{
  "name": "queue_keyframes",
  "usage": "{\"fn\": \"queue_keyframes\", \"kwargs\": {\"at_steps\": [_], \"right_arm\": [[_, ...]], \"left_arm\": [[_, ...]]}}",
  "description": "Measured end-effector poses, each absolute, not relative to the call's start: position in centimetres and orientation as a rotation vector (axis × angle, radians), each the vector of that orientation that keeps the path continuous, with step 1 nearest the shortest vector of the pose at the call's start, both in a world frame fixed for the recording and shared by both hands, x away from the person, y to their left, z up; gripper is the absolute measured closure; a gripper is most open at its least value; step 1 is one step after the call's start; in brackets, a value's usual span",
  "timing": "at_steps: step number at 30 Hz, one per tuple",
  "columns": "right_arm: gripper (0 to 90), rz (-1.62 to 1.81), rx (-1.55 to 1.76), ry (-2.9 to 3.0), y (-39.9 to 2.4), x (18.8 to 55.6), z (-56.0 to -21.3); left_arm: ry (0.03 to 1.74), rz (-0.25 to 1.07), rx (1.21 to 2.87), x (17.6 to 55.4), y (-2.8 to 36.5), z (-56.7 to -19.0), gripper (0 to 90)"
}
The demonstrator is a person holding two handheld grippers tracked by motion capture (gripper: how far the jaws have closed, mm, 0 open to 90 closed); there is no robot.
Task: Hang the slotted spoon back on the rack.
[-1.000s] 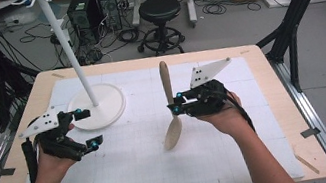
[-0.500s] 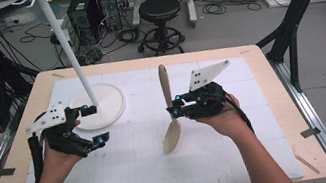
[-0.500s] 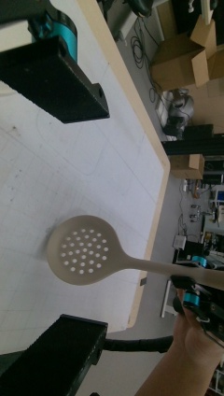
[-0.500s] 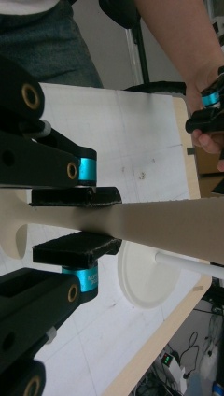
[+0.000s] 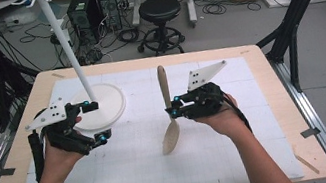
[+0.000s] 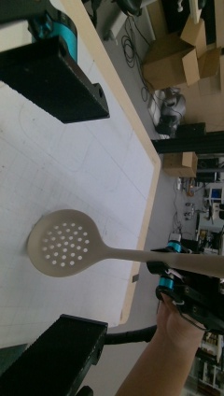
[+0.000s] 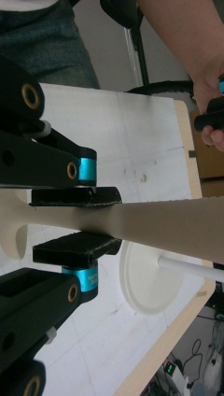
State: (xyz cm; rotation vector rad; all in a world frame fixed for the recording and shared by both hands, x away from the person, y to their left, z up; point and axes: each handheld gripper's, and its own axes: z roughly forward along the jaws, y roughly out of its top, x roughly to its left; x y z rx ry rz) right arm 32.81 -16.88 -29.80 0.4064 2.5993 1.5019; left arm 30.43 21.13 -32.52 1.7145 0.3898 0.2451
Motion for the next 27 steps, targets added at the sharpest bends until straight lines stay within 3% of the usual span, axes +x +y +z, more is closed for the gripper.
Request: {"fn": "queue_keyframes", "kwargs": {"at_steps": [14, 24, 27], "right_arm": [[76.6, 1.509, 0.356, 2.608, -16.2, 32.7, -29.7], [76.6, 1.529, 0.305, 2.624, -14.6, 32.7, -29.6], [76.6, 1.532, 0.292, 2.635, -14.3, 32.7, -29.5]], "left_arm": [[0.328, 0.222, 1.755, 31.3, 19.6, -30.2, 1.7], [0.249, 0.158, 1.69, 31.6, 17.6, -28.6, 1.7], [0.226, 0.131, 1.661, 31.8, 17.3, -28.4, 7.4]]}}
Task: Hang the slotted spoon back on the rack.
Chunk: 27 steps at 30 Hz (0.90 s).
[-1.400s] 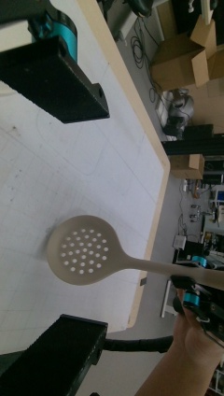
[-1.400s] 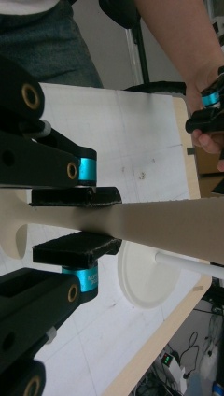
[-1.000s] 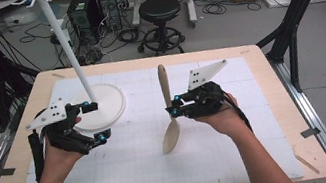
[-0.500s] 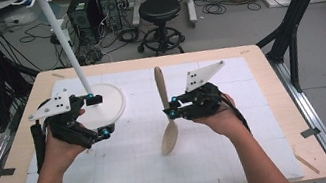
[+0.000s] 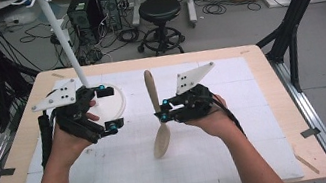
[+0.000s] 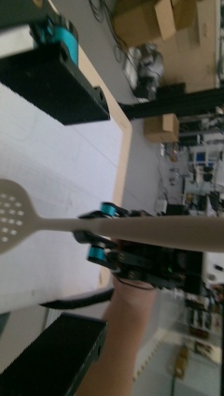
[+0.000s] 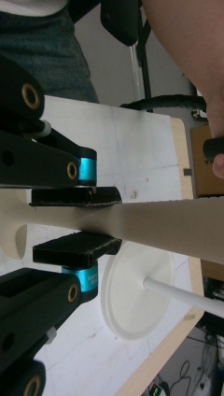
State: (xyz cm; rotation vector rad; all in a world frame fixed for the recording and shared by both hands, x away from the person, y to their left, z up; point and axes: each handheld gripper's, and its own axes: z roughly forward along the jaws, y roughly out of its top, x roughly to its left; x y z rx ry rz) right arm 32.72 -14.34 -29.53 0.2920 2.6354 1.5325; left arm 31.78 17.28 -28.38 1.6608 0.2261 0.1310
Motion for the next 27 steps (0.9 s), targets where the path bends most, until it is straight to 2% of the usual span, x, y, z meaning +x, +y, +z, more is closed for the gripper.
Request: {"fn": "queue_keyframes", "kwargs": {"at_steps": [1, 9, 18, 27], "right_arm": [[76.6, 1.539, 0.287, 2.638, -14.2, 32.8, -29.4], [76.6, 1.549, 0.24, 2.634, -13.3, 32.6, -28.6], [76.7, 1.556, 0.214, 2.648, -12.3, 32.5, -28.7], [76.6, 1.558, 0.194, 2.647, -11.9, 32.4, -28.7]], "left_arm": [[0.204, 0.12, 1.636, 31.9, 17.0, -28.1, 9.7], [0.192, 0.095, 1.644, 32.4, 15.6, -27.2, 9.9], [0.157, 0.059, 1.652, 32.6, 14.7, -26.9, 21.5], [0.131, 0.05, 1.625, 32.8, 14.3, -26.3, 28.4]]}}
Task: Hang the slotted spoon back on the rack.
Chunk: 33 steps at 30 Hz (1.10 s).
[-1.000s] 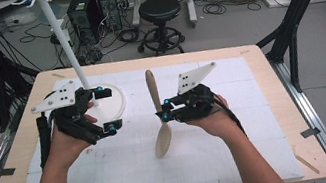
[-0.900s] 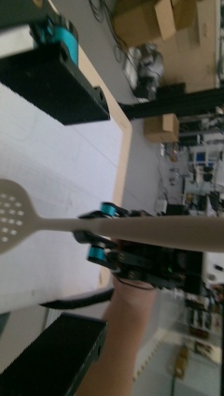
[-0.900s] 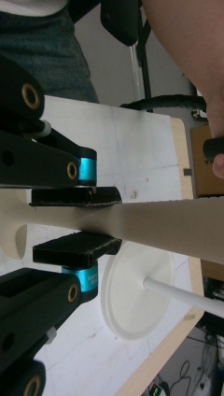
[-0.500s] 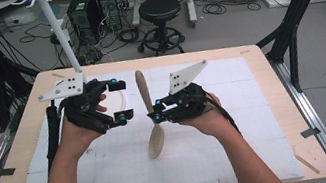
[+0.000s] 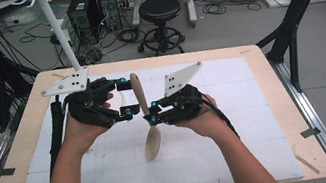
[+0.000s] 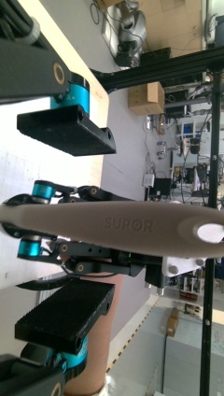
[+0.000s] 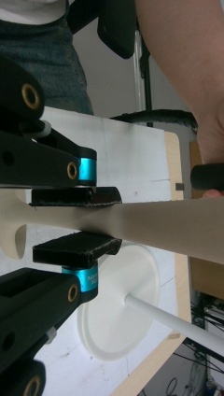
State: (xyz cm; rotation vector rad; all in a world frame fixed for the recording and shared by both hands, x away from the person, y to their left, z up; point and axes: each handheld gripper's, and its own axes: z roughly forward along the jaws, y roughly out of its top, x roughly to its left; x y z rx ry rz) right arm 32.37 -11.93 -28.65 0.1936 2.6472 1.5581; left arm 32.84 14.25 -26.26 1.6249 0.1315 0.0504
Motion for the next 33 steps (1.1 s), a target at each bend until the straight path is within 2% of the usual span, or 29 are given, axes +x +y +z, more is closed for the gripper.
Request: {"fn": "queue_keyframes", "kwargs": {"at_steps": [10, 13, 18, 22, 25, 31, 33], "right_arm": [[76.6, 1.566, 0.169, 2.641, -11.4, 32.16, -28.34], [76.6, 1.558, 0.162, 2.64, -11.33, 32.05, -28.32], [76.6, 1.551, 0.153, 2.638, -11.19, 31.95, -28.17], [76.6, 1.539, 0.159, 2.639, -11.08, 31.86, -28.15], [76.4, 1.552, 0.166, 2.634, -11.15, 31.98, -28.15], [59.7, 1.607, 0.223, 2.556, -11.74, 31.91, -27.86], [59.4, 1.609, 0.24, 2.542, -11.99, 31.93, -27.84]], "left_arm": [[0.096, 0.059, 1.596, 32.99, 14.3, -26.25, 43.2], [0.077, 0.049, 1.593, 32.92, 14.36, -26.21, 50.5], [0.069, 0.048, 1.621, 32.88, 14.21, -26.3, 56.0], [0.057, 0.045, 1.615, 32.75, 14.28, -26.21, 66.0], [0.066, 0.07, 1.619, 32.56, 14.47, -26.01, 67.7], [0.118, 0.112, 1.639, 32.42, 14.65, -25.86, 68.2], [0.117, 0.115, 1.639, 32.43, 14.72, -25.8, 68.2]]}}
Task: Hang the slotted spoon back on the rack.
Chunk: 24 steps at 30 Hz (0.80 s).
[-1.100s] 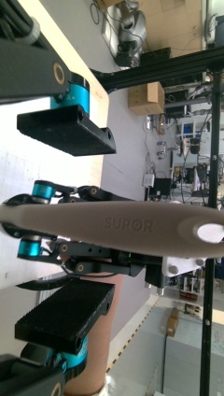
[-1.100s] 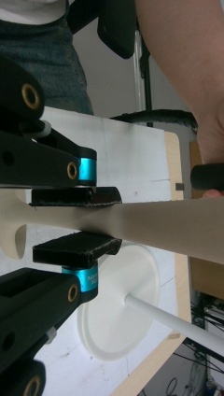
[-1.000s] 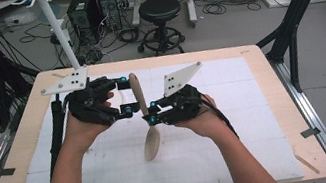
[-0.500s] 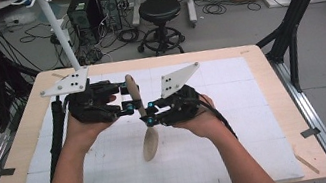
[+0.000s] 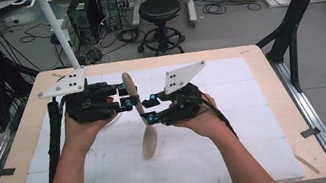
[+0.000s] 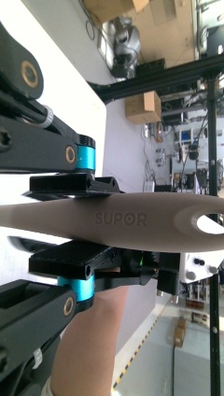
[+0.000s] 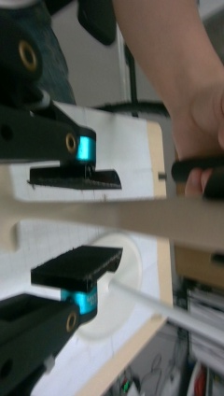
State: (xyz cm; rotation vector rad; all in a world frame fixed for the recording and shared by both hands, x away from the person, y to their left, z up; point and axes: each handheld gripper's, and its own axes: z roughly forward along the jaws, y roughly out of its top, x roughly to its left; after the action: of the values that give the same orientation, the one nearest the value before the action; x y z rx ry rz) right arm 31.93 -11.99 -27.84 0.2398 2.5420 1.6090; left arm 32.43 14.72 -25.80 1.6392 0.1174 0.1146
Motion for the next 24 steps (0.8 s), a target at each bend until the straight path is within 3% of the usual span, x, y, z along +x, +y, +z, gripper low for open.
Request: {"fn": "queue_keyframes", "kwargs": {"at_steps": [3, 7, 20, 24], "right_arm": [[57.0, 1.626, 0.281, 2.503, -13.6, 31.7, -27.7], [45.4, 1.597, 0.33, 2.424, -15.3, 31.3, -27.9], [39.2, 1.54, 0.449, 2.31, -20.3, 29.4, -29.7], [34.4, 1.559, 0.608, 2.293, -21.8, 29.9, -32.5]], "left_arm": [[0.141, 0.131, 1.641, 32.4, 15.3, -25.5, 68.2], [0.177, 0.153, 1.657, 32.5, 16.2, -25.2, 68.2], [0.259, 0.191, 1.646, 32.6, 19.4, -24.5, 68.2], [0.268, 0.208, 1.661, 32.5, 20.0, -24.8, 68.1]]}}
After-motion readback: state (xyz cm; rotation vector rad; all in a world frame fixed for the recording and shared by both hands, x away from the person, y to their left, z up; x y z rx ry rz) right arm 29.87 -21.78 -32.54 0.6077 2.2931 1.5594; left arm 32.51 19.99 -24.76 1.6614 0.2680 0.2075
